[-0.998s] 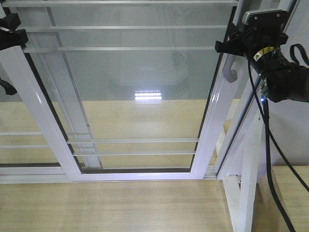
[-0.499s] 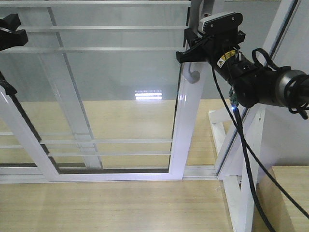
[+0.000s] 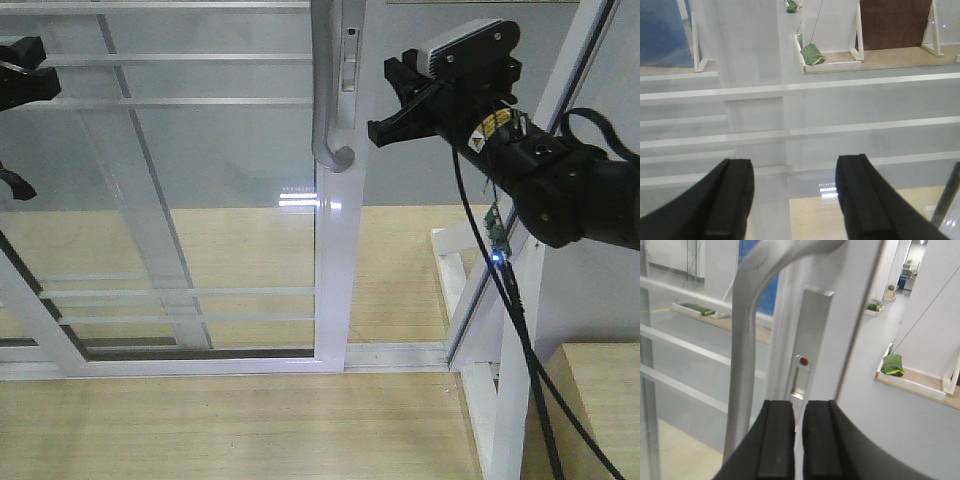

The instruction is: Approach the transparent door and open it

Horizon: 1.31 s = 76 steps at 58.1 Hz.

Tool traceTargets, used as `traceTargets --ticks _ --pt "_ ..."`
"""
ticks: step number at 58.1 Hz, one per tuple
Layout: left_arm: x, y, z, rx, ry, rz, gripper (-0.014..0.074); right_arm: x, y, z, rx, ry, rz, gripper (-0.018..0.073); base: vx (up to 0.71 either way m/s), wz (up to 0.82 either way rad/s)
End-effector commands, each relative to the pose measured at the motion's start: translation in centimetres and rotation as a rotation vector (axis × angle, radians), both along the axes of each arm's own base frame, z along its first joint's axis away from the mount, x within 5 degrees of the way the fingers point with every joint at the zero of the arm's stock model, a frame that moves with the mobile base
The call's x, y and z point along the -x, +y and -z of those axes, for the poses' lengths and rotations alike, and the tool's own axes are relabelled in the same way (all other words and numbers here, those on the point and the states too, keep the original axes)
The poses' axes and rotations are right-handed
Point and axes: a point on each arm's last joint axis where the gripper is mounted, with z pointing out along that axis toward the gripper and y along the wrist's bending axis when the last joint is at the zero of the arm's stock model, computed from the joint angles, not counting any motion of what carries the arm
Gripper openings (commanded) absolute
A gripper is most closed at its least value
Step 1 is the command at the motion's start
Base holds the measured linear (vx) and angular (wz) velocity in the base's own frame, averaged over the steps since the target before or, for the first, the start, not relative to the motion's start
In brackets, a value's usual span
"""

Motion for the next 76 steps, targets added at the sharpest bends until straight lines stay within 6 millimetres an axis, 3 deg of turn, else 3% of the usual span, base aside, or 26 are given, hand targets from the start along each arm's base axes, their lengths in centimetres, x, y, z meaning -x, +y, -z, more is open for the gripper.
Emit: traceTargets --ticks 1,6,15,26,34,40,56,76 --pt "0.3 -0.1 -2.7 0.018 -0.138 -0.001 0.0491 2.5 -1.0 -4.4 -0.053 -0.15 0.0 0.0085 0.0 0.0" --pt "0.3 -0.1 -2.6 0.017 -0.129 0.0 0.0491 4.9 -1.9 -5.3 -0.037 -0.131 0.013 -0.0012 0.0 0.0" --pt "0.3 -0.2 -2.1 0.016 -0.075 0.004 0.0491 9.9 -3.9 -5.7 0.02 -0.06 0.049 -0.0009 0.0 0.0" --pt "0.7 -1.6 -0.9 0.063 -0.022 0.049 0.046 15.3 -6.0 -3.5 0.049 -0.045 0.069 -0.0006 0.0 0.0" --pt "0.7 -3.9 1.4 0.061 -0.04 0.125 0.0437 17.9 -7.1 -2.0 0.022 -0.041 0.094 -0.0006 0.0 0.0" --pt "0.1 -5.7 3.1 0.063 -0.06 0.178 0.043 18.8 -7.5 -1.2 0.024 -0.04 0.111 -0.0006 0.0 0.0" --pt "-4.5 -10.6 6.0 0.001 -0.215 0.339 0.043 18.9 -7.7 -1.1 0.01 -0.038 0.121 -0.0006 0.0 0.0" --pt "-9.4 -12.6 6.8 0.097 -0.212 0.333 0.0434 18.9 -7.7 -1.1 0.013 -0.039 0.12 -0.0006 0.0 0.0"
